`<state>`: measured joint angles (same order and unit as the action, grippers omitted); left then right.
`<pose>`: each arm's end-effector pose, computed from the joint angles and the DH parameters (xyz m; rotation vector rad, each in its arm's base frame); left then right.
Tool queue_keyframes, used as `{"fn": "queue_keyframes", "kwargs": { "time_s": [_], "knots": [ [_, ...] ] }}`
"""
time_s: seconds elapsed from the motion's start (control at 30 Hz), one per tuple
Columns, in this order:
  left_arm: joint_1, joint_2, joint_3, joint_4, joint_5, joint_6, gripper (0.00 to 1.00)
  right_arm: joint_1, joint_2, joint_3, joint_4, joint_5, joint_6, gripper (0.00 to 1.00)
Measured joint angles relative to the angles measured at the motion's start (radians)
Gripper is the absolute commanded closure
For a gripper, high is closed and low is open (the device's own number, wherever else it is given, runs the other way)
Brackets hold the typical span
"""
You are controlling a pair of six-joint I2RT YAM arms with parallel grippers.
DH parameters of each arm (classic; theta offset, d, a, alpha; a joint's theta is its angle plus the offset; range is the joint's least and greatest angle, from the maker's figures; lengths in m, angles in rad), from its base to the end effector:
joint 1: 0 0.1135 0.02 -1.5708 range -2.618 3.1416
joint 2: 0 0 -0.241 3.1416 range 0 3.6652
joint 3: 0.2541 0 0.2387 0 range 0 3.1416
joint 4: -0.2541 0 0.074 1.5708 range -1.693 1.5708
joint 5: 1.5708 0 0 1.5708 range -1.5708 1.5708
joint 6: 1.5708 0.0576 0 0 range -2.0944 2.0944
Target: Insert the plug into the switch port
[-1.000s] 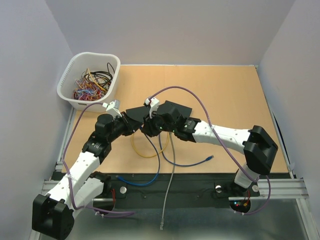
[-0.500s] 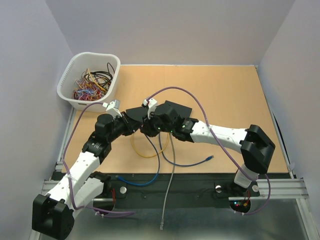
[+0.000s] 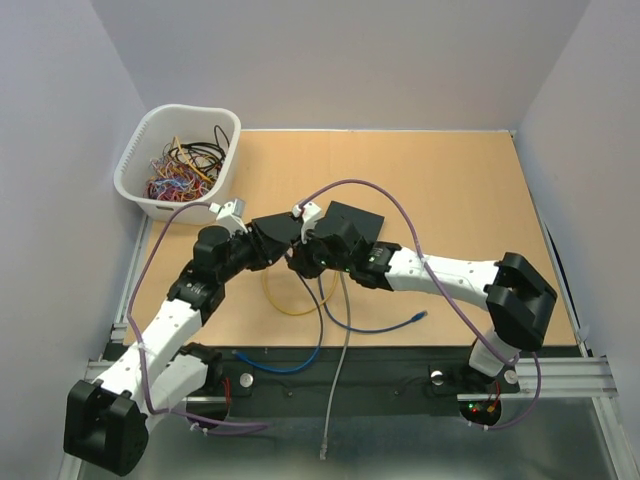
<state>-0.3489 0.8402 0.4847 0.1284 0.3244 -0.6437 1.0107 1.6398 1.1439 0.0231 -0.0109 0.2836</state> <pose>0.2023 -0.0931 0.2399 -0.0342 1.9000 -0.9848 0.2043 0.3270 0.2368 -0.7692 2.0018 0.8003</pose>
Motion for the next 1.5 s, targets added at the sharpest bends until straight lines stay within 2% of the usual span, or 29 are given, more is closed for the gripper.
{"fn": "queue_keyframes", "kwargs": {
  "time_s": [0.03,0.1,0.17,0.47,0.67,0.87,0.97,1.13,1.5],
  "knots": [
    [0.000,0.016,0.003,0.003,-0.008,0.014,0.33,0.002,-0.005,-0.017,-0.002,0.016,0.000,1.00],
    [0.000,0.048,0.018,0.003,-0.032,0.017,0.22,0.002,-0.006,-0.045,-0.026,0.050,0.001,0.99],
    [0.002,0.092,0.039,0.006,-0.057,0.035,0.21,0.002,-0.006,-0.067,-0.053,0.077,0.004,0.99],
    [0.019,0.477,0.272,0.080,-0.145,0.093,0.25,-0.006,0.071,-0.067,-0.132,0.146,0.036,1.00],
    [0.062,0.734,0.445,0.116,-0.147,0.131,0.28,-0.016,0.219,0.035,-0.178,0.145,0.054,1.00],
    [0.117,0.947,0.583,0.114,-0.141,0.151,0.29,-0.032,0.288,0.110,-0.212,0.146,0.062,1.00],
    [0.134,1.017,0.632,0.097,-0.137,0.162,0.35,-0.042,0.313,0.158,-0.230,0.148,0.065,1.00],
    [0.143,1.116,0.702,0.050,-0.120,0.180,0.35,-0.053,0.366,0.240,-0.259,0.165,0.072,1.00],
    [0.143,1.114,0.691,0.041,-0.100,0.193,0.35,-0.080,0.464,0.367,-0.356,0.213,0.109,1.00]
  ]
}}
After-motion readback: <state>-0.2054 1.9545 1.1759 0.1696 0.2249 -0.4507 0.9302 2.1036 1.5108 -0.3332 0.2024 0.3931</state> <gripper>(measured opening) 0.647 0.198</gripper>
